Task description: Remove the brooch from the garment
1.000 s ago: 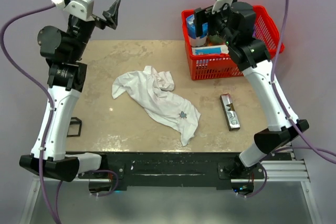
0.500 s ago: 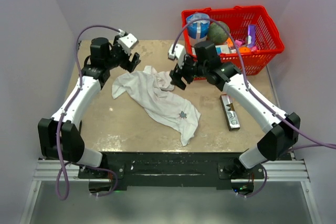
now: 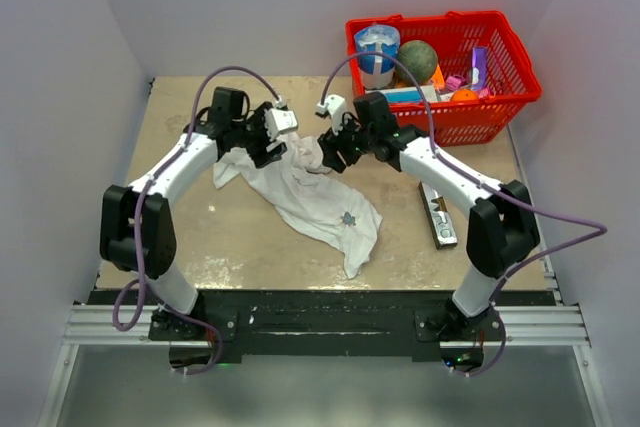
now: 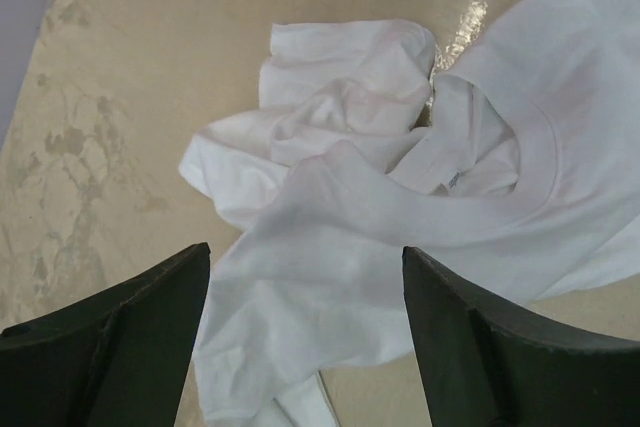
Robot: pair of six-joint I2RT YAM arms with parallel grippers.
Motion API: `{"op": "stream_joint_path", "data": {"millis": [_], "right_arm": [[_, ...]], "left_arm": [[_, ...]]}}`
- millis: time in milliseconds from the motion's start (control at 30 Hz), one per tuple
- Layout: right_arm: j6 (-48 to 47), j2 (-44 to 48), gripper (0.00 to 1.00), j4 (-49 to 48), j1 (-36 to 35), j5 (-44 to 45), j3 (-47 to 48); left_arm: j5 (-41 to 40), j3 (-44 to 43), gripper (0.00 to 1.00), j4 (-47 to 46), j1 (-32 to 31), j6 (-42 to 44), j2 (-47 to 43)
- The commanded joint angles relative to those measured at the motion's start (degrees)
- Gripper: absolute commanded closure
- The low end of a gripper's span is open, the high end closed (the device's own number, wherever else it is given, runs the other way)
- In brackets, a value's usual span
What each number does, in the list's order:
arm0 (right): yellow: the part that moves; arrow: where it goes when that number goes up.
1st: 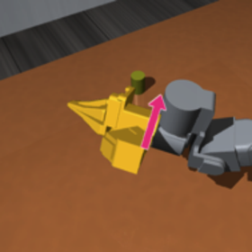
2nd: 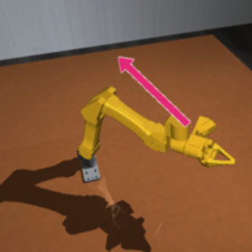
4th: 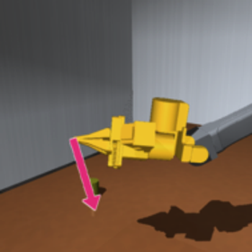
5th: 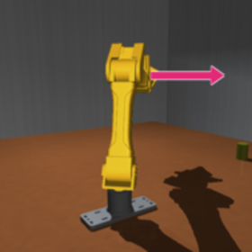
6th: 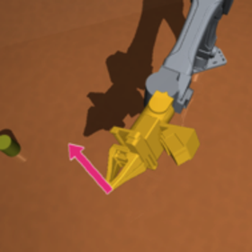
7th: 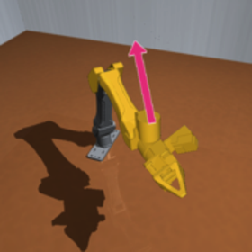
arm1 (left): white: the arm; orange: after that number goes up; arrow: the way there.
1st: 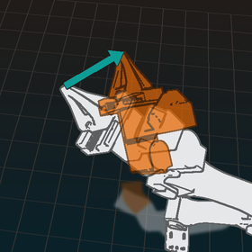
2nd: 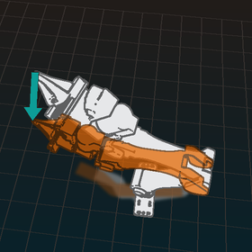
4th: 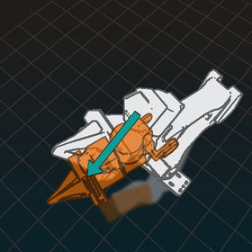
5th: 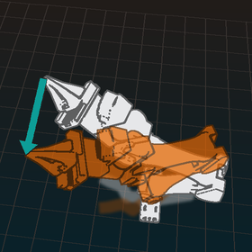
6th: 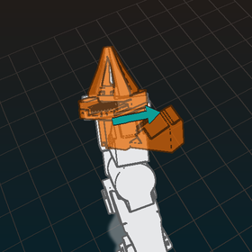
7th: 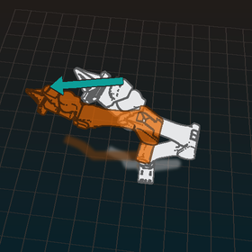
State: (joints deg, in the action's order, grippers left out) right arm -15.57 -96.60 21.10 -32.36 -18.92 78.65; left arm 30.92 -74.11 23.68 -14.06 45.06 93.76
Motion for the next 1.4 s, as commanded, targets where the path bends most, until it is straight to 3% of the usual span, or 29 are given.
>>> {"op": "stream_joint_path", "data": {"millis": [0,233,400,467,600,633,733,867,1067,1367], "right_arm": [[7.64,-4.38,0.41,-8.09,3.96,3.36,6.59],[11.27,-7.20,0.47,-9.41,13.88,15.20,9.33],[13.20,-6.59,0.46,-8.80,21.45,16.99,7.31],[10.23,-5.19,0.42,-7.66,22.52,11.23,5.65],[-1.53,-1.76,0.29,0.49,20.94,-14.31,2.65],[-4.70,-1.14,0.27,7.04,18.50,-15.61,2.12],[-13.68,0.70,0.24,12.63,14.36,-17.64,-2.87],[-15.46,4.39,0.22,11.77,11.62,-15.72,-11.31],[-15.71,5.10,0.19,11.68,11.62,-14.04,-14.14],[-9.04,0.28,0.17,6.59,11.35,-18.42,-6.33]], "left_arm": [[0.37,-5.69,0.23,1.00,-2.10,3.19,5.10],[0.20,-12.29,0.39,7.69,-2.37,5.30,10.66],[0.55,-12.03,0.56,8.84,-2.37,5.66,10.48],[0.46,-12.11,0.68,9.36,-2.37,5.22,10.05],[0.81,-11.24,0.88,9.81,-2.28,3.20,7.77],[1.16,-10.80,0.94,9.54,-2.28,1.89,7.06],[1.87,-8.17,1.00,6.48,-2.20,-2.41,2.85],[2.13,-4.91,1.00,-1.51,-1.32,-9.98,-5.40],[-2.25,-6.14,1.00,-8.29,1.58,-17.72,-15.78],[-8.15,0.71,1.00,-6.90,2.99,-14.38,-25.99]]}}
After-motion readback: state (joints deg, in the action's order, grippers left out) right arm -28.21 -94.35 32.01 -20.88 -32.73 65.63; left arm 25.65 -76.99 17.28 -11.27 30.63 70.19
